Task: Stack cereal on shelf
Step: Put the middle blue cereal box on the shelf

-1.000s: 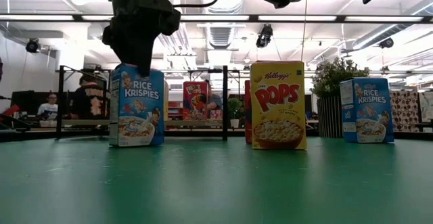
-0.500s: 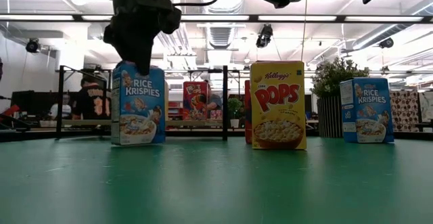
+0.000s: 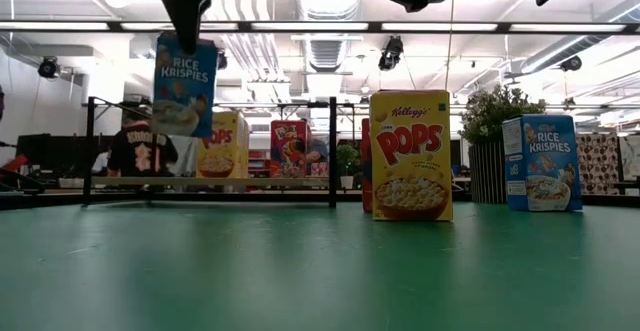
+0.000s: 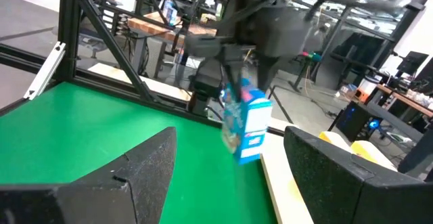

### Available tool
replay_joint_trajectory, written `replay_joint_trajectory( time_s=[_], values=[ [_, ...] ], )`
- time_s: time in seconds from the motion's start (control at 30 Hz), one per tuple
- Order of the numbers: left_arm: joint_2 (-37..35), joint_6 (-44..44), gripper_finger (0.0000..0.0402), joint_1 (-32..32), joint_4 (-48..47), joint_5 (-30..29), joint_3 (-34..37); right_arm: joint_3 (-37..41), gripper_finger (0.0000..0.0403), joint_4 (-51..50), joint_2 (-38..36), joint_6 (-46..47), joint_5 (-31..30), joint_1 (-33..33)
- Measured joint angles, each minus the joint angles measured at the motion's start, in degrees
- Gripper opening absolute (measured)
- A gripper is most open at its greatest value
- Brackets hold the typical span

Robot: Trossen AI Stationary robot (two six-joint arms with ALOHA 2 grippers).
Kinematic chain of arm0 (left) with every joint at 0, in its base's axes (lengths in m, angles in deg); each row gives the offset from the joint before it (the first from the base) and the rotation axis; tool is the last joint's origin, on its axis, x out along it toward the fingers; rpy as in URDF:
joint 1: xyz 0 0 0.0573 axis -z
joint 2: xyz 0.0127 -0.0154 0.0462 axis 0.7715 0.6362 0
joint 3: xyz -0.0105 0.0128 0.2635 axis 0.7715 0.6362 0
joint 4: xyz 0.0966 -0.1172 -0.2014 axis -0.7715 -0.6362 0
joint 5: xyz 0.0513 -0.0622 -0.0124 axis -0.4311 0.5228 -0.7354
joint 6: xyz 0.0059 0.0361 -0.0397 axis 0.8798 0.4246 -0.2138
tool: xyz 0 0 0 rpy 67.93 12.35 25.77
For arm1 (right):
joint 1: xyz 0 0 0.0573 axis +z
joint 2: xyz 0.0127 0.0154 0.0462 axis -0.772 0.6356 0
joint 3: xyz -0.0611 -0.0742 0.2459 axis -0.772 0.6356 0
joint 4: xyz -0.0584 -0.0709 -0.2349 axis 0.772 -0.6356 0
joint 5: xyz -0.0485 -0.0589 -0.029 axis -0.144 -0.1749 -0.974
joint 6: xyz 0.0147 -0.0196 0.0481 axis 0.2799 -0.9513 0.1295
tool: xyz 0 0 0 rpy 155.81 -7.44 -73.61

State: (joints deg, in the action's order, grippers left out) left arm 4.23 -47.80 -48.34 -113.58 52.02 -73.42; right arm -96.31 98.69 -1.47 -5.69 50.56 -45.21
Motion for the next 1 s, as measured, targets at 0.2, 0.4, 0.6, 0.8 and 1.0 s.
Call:
replay_joint_trajectory(
  time_s=[0.2, 0.4, 0.6, 0.8, 1.0],
  values=[
    [-4.0, 9.3, 0.0157, -4.7, -0.6, 0.0, 1.7, 0.0, 0.0263, -0.1, 0.0, 0.3, 0.0, 0.0],
    [-8.6, 25.3, 0.0157, -9.4, -0.5, -1.5, 3.4, 0.0, 0.0263, -0.1, 0.0, 0.4, 0.0, 0.0],
    [-12.6, 34.4, 0.0156, -16.7, -0.5, -1.5, 5.3, 0.0, 0.0263, -0.2, 0.0, 0.4, 0.0, 0.0],
    [-14.8, 44.3, 0.0146, -24.2, -0.5, -1.5, 9.5, 0.0, 0.0263, -0.4, 0.0, 0.4, 0.0, 0.0],
    [-15.5, 50.1, 0.0126, -30.4, 1.5, -1.5, 14.4, 0.0, 0.0263, -0.4, 0.0, 0.4, 0.0, 0.0]
  ],
)
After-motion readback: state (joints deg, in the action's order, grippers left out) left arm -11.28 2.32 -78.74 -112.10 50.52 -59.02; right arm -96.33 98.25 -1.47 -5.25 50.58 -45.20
